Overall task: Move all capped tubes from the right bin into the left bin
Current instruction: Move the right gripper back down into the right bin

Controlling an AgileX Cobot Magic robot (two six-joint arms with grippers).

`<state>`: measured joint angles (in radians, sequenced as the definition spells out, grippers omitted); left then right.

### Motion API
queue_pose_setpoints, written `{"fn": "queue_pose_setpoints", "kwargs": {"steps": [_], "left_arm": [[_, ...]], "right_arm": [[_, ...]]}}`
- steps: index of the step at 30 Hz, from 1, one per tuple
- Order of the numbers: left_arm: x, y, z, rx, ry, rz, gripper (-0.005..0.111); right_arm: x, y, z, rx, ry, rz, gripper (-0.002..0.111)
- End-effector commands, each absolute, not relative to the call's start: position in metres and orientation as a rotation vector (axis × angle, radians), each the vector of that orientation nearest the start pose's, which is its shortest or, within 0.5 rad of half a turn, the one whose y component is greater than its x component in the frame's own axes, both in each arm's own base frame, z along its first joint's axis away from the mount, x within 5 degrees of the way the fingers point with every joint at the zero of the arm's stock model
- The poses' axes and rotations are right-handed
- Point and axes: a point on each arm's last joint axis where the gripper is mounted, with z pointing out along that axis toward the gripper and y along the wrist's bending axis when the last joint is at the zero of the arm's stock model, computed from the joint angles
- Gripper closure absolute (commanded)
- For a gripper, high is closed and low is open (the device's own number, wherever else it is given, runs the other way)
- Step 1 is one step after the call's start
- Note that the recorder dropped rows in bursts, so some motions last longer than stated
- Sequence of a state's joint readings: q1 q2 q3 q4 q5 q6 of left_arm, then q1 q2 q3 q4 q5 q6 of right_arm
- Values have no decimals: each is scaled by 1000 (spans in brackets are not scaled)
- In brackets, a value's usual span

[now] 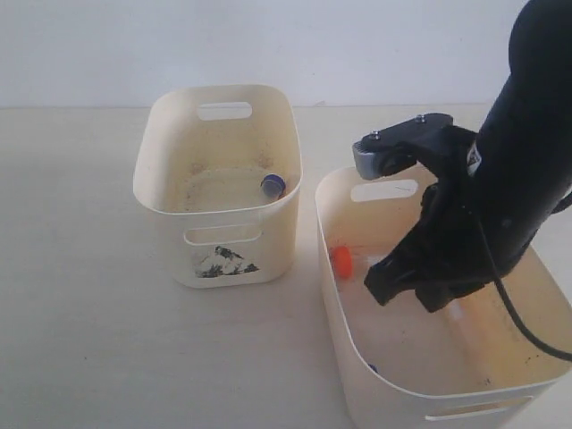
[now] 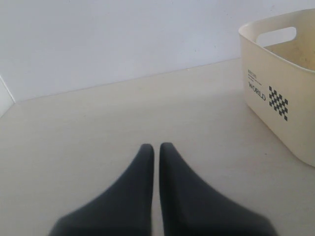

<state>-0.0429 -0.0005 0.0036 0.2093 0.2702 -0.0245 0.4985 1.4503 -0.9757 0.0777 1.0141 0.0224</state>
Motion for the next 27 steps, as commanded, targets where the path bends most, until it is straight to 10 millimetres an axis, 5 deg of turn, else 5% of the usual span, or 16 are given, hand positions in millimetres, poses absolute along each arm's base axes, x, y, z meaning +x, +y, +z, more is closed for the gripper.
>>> {"fn": "queue_pose_setpoints", "kwargs": {"steps": [1, 21, 27], "left_arm": [[55, 2, 190, 140, 1735, 132, 102], [55, 2, 190, 140, 1735, 132, 102], [55, 2, 190, 140, 1735, 132, 102]], "right_arm": [[226, 131, 238, -437, 2896, 232, 108], [236, 139, 240, -258, 2799, 355, 108], [243, 143, 216, -256, 2888, 315, 108]]}}
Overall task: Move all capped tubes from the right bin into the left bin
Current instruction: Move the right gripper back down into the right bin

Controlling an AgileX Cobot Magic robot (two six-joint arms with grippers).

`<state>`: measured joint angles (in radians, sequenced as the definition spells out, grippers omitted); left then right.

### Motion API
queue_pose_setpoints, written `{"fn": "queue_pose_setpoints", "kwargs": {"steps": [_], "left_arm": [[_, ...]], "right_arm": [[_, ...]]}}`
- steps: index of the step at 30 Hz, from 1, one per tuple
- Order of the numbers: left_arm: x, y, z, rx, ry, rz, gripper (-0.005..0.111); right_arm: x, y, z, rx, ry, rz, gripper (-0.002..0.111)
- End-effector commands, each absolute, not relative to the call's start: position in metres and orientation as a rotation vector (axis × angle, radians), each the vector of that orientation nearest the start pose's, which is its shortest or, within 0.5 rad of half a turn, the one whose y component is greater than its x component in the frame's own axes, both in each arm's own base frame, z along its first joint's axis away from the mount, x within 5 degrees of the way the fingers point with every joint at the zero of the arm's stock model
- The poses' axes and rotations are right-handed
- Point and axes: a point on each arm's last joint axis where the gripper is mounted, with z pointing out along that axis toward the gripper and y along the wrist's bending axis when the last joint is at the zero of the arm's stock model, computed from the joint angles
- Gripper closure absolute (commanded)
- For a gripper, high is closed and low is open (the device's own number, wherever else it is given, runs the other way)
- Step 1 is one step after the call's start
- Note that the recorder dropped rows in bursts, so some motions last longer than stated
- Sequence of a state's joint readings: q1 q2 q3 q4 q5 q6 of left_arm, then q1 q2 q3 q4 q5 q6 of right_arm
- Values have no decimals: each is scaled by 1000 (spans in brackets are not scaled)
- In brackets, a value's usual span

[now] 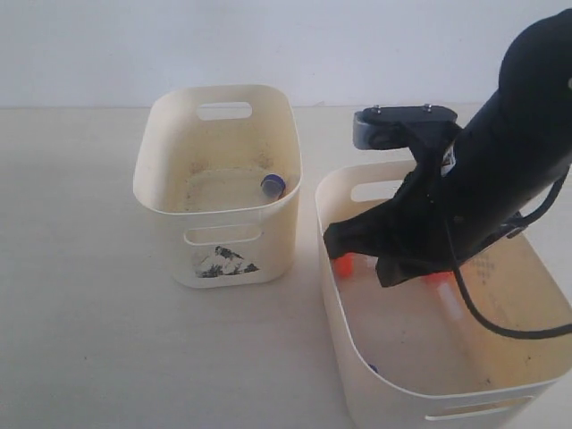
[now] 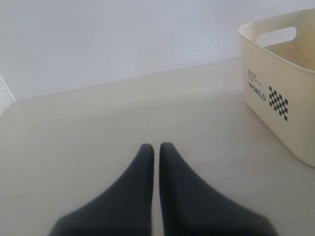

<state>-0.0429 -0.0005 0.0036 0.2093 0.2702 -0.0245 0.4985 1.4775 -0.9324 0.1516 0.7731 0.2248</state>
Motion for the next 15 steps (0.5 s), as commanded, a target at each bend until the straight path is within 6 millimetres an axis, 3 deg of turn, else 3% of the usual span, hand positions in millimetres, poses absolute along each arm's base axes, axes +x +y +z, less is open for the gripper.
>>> {"fn": "queue_pose_setpoints", "kwargs": {"steps": [1, 3, 5, 6, 9, 12, 15], "left_arm": [[55, 2, 190, 140, 1735, 132, 102], [55, 2, 190, 140, 1735, 132, 102], [55, 2, 190, 140, 1735, 132, 102], [55, 2, 190, 140, 1735, 132, 102], [55, 2, 190, 140, 1735, 132, 102], [55, 2, 190, 140, 1735, 132, 102], [55, 2, 190, 140, 1735, 132, 102]], "right_arm": [[244, 144, 214, -257, 2892, 309, 108], [248, 143, 211, -318, 2861, 273, 108], [250, 140, 211, -565, 2797, 188, 108], [250, 138, 211, -806, 2743, 117, 108], [252, 133, 211, -1306, 2536, -52, 108], [255, 128, 212, -1809, 2221, -227, 108], [257, 129, 212, -2021, 2015, -274, 108]]}}
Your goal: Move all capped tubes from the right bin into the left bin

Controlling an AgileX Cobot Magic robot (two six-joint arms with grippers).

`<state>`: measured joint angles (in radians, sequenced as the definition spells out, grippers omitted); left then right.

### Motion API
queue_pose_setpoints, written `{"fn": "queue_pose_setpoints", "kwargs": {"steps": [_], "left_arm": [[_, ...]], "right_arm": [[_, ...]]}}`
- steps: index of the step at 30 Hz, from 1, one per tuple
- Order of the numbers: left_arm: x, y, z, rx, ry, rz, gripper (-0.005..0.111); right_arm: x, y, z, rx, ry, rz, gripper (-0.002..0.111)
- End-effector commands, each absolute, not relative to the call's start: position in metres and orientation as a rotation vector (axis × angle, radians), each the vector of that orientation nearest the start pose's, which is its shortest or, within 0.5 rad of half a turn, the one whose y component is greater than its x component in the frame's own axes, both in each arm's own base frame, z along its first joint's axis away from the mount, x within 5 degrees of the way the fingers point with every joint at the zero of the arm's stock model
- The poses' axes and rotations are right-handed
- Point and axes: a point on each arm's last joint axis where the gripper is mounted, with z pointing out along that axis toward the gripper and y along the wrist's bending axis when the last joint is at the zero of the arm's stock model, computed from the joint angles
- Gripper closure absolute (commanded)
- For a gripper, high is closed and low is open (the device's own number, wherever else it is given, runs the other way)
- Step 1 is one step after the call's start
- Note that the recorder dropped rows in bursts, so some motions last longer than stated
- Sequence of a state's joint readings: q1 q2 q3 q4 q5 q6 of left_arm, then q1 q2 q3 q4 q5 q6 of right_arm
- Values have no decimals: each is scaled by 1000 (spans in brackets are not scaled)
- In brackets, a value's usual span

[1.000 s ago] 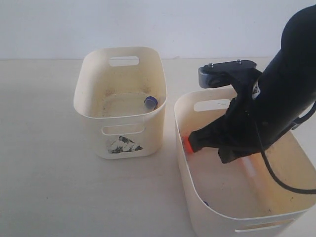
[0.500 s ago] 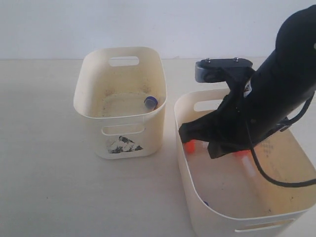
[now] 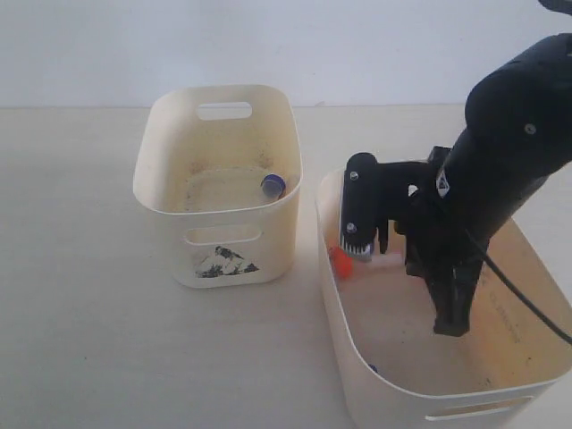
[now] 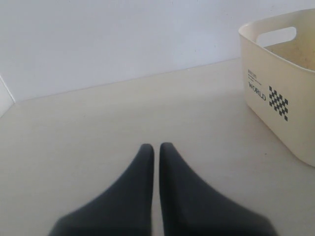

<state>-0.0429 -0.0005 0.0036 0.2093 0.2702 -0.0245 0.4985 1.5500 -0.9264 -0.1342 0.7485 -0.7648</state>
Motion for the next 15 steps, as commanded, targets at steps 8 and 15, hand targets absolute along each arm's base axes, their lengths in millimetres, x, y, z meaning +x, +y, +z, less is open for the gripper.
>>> {"fn": "queue_pose_setpoints", "kwargs": {"steps": [8, 15], "left_arm": [[55, 2, 190, 140, 1735, 132, 102], [55, 2, 190, 140, 1735, 132, 102]], "right_arm": [[265, 137, 216, -1955, 1905, -285, 108], [263, 139, 214, -1900, 1939, -220, 47]]}}
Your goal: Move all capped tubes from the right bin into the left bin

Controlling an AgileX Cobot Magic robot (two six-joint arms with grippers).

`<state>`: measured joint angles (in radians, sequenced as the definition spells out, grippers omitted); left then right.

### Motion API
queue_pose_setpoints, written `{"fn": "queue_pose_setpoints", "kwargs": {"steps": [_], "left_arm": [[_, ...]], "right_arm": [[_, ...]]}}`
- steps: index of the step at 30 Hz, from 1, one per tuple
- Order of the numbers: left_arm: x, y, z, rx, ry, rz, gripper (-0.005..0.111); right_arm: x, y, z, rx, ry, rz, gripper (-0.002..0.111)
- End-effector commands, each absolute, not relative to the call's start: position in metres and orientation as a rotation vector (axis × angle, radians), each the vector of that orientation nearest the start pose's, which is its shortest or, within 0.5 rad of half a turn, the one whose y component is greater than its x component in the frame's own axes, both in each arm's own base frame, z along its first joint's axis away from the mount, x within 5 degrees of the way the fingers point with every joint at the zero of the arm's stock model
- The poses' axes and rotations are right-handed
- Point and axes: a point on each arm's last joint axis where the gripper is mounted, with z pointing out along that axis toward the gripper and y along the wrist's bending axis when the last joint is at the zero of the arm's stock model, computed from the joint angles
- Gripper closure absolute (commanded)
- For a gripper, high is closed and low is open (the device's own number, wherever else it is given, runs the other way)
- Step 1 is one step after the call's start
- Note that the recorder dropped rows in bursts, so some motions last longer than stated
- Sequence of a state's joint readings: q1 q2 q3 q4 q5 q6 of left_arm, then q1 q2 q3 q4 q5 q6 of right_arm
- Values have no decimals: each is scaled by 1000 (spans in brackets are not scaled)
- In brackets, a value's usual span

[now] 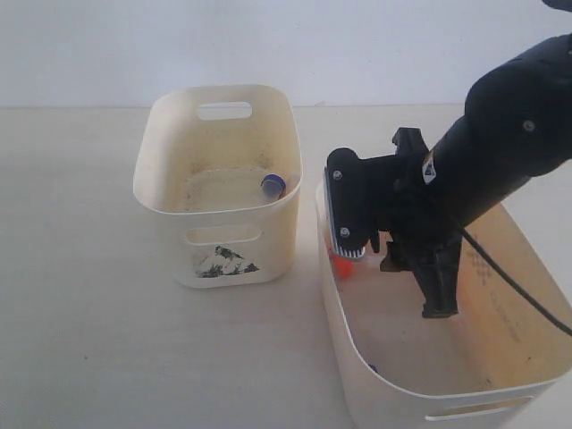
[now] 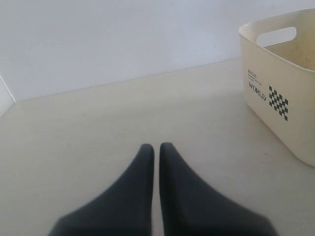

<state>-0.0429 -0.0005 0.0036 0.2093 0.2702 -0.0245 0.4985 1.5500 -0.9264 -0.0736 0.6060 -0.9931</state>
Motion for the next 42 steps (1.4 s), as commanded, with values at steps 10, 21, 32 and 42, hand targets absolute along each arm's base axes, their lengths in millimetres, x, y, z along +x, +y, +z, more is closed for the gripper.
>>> {"fn": "queue_pose_setpoints", "kwargs": {"steps": [10, 21, 32, 42], "left_arm": [[55, 2, 190, 140, 1735, 132, 102], [55, 2, 190, 140, 1735, 132, 102], [55, 2, 190, 140, 1735, 132, 102], [55, 2, 190, 140, 1735, 132, 102]], "right_arm": [[252, 134, 181, -1865, 1781, -273, 46], [257, 138, 162, -1889, 1799, -258, 46], [268, 145, 144, -1848, 1766, -255, 46], [278, 123, 143, -1716, 1915, -253, 46]]}}
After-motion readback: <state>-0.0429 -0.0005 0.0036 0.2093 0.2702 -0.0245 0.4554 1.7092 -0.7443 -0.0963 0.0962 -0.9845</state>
